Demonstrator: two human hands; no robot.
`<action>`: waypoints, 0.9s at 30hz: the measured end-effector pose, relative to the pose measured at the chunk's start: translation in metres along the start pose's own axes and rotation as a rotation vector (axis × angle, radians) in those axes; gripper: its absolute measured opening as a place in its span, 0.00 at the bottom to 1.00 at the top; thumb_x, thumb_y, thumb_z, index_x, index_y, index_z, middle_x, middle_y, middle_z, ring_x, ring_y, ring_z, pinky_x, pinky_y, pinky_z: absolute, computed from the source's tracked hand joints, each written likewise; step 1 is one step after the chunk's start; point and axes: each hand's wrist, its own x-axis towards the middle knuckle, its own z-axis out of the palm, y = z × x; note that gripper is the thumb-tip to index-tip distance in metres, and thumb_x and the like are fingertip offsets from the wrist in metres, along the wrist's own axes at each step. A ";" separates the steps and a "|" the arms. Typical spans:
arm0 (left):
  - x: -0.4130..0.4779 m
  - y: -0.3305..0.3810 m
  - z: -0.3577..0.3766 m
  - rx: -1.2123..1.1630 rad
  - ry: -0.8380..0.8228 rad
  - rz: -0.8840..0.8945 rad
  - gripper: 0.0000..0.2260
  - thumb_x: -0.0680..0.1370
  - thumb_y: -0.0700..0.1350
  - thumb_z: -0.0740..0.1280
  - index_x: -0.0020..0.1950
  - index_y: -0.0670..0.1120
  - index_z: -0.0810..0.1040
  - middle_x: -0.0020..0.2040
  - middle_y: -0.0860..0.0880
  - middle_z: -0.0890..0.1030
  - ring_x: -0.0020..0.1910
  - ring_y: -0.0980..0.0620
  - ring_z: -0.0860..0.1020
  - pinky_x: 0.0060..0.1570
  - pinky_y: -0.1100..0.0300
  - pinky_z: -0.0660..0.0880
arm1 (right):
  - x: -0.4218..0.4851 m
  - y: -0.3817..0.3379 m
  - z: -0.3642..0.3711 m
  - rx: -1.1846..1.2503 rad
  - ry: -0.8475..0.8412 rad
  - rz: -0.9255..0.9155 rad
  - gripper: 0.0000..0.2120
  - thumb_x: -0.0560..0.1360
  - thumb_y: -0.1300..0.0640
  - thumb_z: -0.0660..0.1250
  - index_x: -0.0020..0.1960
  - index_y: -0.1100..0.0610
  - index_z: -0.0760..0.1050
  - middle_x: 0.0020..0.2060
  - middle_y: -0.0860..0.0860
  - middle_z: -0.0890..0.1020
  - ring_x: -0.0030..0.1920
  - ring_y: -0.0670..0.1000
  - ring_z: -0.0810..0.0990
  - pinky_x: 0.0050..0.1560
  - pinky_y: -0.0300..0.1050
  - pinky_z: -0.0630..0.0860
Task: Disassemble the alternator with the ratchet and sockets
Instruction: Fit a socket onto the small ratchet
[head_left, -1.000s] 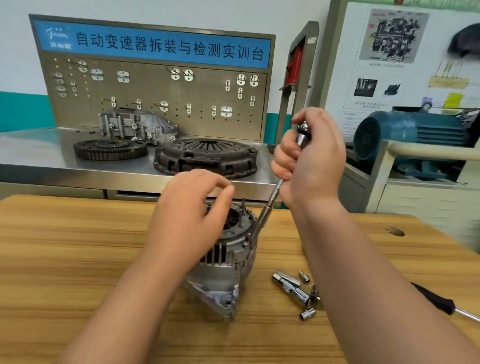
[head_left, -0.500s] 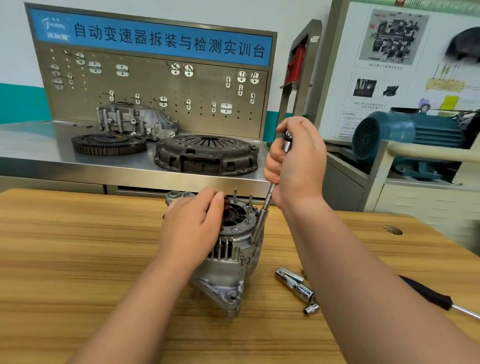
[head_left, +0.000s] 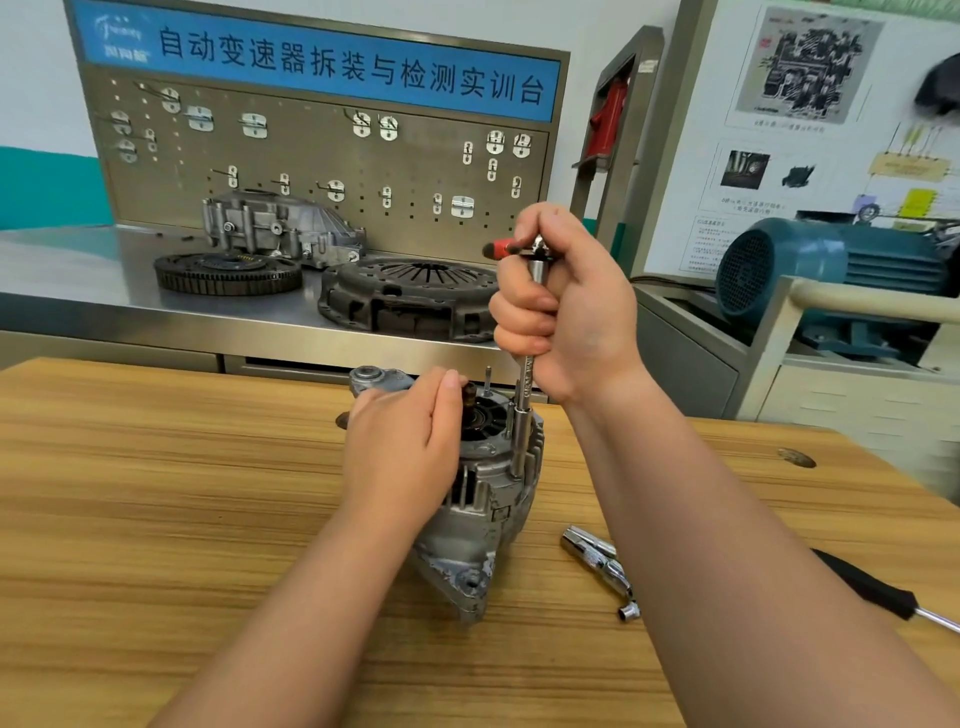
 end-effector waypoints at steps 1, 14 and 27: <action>0.000 0.000 0.000 0.000 0.003 0.004 0.20 0.81 0.50 0.49 0.49 0.50 0.81 0.33 0.50 0.81 0.34 0.54 0.73 0.49 0.60 0.61 | 0.000 0.000 0.000 0.005 0.009 -0.002 0.14 0.83 0.56 0.51 0.41 0.55 0.66 0.22 0.47 0.58 0.21 0.44 0.53 0.23 0.31 0.52; -0.007 0.067 -0.020 -0.078 -0.336 0.301 0.19 0.80 0.59 0.48 0.50 0.54 0.77 0.42 0.57 0.80 0.43 0.59 0.76 0.44 0.60 0.74 | -0.053 -0.029 -0.033 0.337 0.508 -0.331 0.12 0.78 0.56 0.57 0.36 0.53 0.67 0.23 0.46 0.58 0.21 0.45 0.54 0.17 0.36 0.55; -0.051 0.070 0.029 -0.004 -0.745 -0.007 0.16 0.79 0.59 0.55 0.35 0.53 0.67 0.30 0.56 0.72 0.29 0.60 0.70 0.30 0.62 0.68 | -0.085 -0.079 -0.106 0.519 0.748 -0.370 0.12 0.74 0.58 0.58 0.34 0.52 0.60 0.25 0.45 0.57 0.22 0.45 0.53 0.18 0.37 0.52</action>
